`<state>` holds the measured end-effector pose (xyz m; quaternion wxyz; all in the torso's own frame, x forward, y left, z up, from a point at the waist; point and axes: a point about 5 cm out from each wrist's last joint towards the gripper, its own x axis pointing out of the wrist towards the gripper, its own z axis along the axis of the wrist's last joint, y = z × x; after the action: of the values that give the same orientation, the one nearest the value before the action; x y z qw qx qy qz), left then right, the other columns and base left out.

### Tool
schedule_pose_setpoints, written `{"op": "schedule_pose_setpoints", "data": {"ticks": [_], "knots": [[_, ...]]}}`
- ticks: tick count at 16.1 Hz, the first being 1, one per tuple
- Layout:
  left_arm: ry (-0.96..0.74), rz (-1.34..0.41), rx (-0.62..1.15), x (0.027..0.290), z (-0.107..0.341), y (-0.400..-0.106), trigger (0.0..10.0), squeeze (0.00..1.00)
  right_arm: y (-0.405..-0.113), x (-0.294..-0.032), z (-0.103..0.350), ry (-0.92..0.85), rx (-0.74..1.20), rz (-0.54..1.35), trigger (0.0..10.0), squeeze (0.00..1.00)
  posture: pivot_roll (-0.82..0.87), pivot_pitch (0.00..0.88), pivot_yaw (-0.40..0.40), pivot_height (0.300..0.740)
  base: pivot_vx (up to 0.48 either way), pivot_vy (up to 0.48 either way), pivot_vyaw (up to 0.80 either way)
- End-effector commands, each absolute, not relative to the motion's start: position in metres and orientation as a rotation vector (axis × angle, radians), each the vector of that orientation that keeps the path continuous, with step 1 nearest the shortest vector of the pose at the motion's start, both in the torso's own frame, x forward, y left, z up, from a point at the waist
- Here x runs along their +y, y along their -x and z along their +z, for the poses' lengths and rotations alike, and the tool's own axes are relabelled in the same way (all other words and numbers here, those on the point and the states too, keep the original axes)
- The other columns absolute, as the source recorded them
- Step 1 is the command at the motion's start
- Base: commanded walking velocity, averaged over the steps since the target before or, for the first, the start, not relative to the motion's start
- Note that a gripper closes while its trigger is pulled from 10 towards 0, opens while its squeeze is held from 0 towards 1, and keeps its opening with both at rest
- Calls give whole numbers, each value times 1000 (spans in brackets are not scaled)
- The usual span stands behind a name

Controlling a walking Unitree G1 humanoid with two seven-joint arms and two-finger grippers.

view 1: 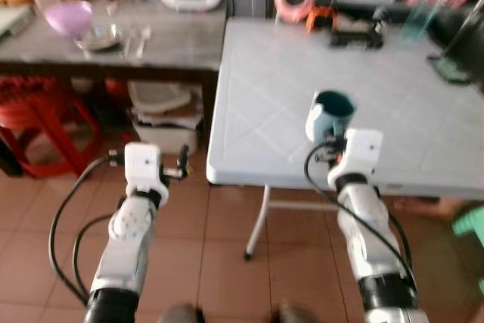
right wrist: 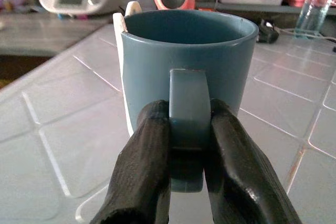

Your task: Setting the table

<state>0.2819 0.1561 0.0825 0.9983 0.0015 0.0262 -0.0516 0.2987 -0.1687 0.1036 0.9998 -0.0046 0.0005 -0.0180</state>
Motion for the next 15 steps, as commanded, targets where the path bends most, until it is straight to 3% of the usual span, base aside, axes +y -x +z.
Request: {"op": "schedule_pose_setpoints", "data": {"ticks": [1, 6, 15], "knots": [[5, -110, 43, 155, 84, -281, 10000, 0, -299, -168, 108, 15, -17, -27, 10000, 0, -20, 0, 5, 740, 0, 0, 0], [40, -143, 36, 153, 86, -281, 10000, 0, -301, -170, 111, 42, -24, -35, 10000, 0, -28, 0, 14, 740, 0, -196, 0], [58, -171, 40, 150, 86, -280, 10000, 0, -301, -170, 118, 39, -48, -36, 10000, 0, -33, 0, 18, 740, 0, -426, 0]]}}
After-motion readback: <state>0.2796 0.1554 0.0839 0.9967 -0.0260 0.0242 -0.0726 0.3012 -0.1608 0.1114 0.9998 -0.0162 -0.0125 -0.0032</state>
